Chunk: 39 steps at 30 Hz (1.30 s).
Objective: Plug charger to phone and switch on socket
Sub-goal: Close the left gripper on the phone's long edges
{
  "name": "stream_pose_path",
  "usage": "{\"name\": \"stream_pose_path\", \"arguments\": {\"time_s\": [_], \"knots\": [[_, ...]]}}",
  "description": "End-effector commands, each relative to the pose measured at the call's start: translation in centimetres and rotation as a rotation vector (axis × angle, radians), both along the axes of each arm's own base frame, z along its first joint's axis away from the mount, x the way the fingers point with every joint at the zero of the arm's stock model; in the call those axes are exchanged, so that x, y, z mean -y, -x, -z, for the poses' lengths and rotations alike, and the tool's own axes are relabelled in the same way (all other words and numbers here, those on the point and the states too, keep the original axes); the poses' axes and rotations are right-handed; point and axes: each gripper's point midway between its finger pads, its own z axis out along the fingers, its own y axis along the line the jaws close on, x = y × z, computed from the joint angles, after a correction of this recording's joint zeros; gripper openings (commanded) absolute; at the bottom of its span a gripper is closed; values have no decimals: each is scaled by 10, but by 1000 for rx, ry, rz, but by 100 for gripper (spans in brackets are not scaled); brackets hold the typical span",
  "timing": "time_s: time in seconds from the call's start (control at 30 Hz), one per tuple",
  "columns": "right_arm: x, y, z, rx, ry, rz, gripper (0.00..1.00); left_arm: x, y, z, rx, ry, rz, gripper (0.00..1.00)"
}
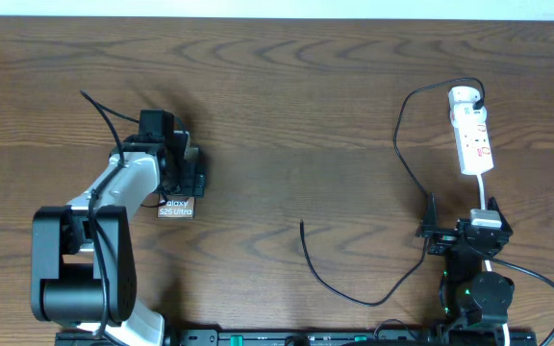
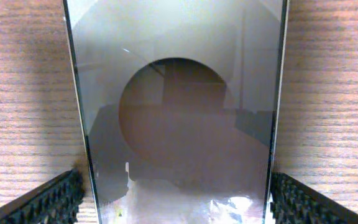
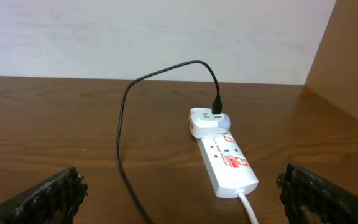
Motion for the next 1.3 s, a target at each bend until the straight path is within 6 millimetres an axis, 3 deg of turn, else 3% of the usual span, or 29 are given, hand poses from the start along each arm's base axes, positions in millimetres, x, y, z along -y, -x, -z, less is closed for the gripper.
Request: {"name": "stream_pose_path", "arguments": {"time_s": [0.0, 0.8, 1.27], "knots": [[-1, 0, 0, 0, 9, -2, 99, 2, 26, 23, -92, 19, 10, 96], [-1, 0, 0, 0, 9, -2, 99, -3, 8, 18, -27, -14, 8, 97], [-1, 0, 0, 0, 9, -2, 99, -4, 17, 19, -63, -17, 9, 97]]}}
